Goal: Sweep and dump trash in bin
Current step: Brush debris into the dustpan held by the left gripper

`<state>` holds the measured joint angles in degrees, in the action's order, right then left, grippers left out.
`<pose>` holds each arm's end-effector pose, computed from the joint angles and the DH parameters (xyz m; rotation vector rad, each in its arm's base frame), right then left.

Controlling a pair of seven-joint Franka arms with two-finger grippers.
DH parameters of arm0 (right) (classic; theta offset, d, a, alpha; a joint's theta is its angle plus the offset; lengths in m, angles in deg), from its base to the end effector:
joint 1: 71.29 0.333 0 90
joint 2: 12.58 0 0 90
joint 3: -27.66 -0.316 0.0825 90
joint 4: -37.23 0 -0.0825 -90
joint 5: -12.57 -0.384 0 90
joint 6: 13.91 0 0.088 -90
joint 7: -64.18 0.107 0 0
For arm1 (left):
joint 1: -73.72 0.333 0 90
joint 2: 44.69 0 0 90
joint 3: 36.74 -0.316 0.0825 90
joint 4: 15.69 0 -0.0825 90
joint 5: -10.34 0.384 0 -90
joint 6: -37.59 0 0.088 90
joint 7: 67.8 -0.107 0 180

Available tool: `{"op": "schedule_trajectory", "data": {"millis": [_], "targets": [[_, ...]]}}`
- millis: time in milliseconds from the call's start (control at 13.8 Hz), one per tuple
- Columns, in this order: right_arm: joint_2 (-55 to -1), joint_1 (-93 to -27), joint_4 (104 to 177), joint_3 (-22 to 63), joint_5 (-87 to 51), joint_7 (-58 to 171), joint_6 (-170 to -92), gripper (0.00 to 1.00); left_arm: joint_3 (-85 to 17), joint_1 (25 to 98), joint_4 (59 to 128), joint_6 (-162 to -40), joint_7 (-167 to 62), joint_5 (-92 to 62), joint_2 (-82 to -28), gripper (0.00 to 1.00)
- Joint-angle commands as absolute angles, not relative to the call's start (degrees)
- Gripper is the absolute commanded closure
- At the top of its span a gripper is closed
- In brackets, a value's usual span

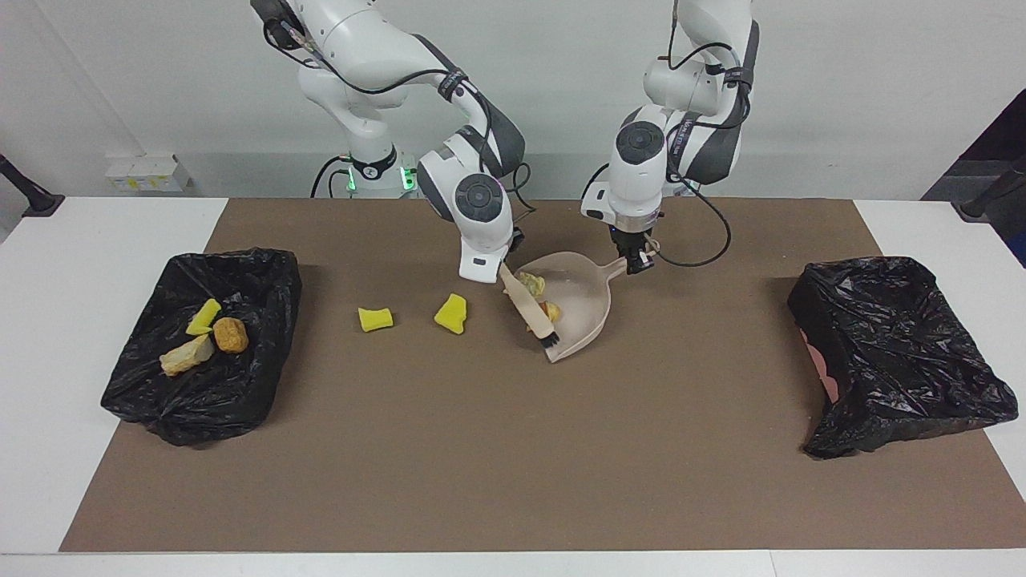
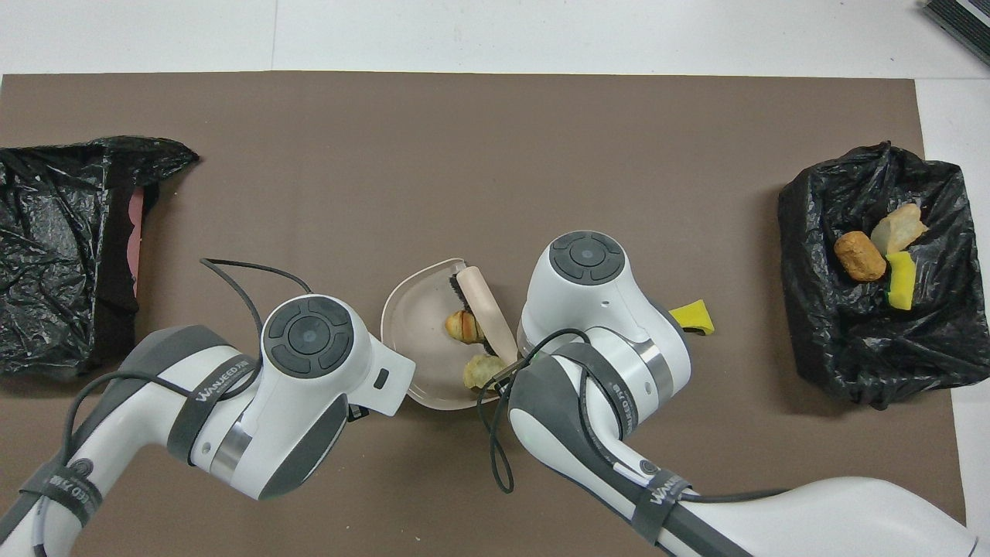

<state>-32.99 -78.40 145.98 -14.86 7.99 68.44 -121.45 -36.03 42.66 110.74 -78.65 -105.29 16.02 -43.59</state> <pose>0.4824 0.3247 0.3428 -2.7994 -0.7313 0.5524 0.4345 -0.2624 0.3764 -2.4680 1.7990 0.2489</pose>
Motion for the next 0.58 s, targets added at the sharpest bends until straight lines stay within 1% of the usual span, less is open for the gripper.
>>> {"op": "schedule_trajectory", "data": {"millis": [0,144,289,433,505], "targets": [[-31.0,-80.3,144.0,-15.2,4.9,72.1,-119.9,1.00,-36.2,42.4,113.1,-80.9,-104.0,17.1,-41.9,1.00],[-28.4,-82.2,142.4,-15.1,5.4,76.7,-115.5,1.00,-36.2,42.5,113.1,-80.9,-104.3,17.1,-41.9,1.00],[-24.0,-84.3,142.8,-14.5,6.0,78.3,-112.7,1.00,-36.2,42.5,113.1,-81.6,-104.5,17.1,-42.0,1.00],[-22.9,-87.5,143.2,-14.5,6.6,80.9,-107.2,1.00,-36.1,41.9,113.1,-82.0,-104.5,17.1,-42.0,1.00],[-21.8,-88.6,144.4,-14.5,8.8,83.6,-105.9,1.00,-36.1,41.8,113.1,-82.1,-104.5,17.1,-42.0,1.00]]}}
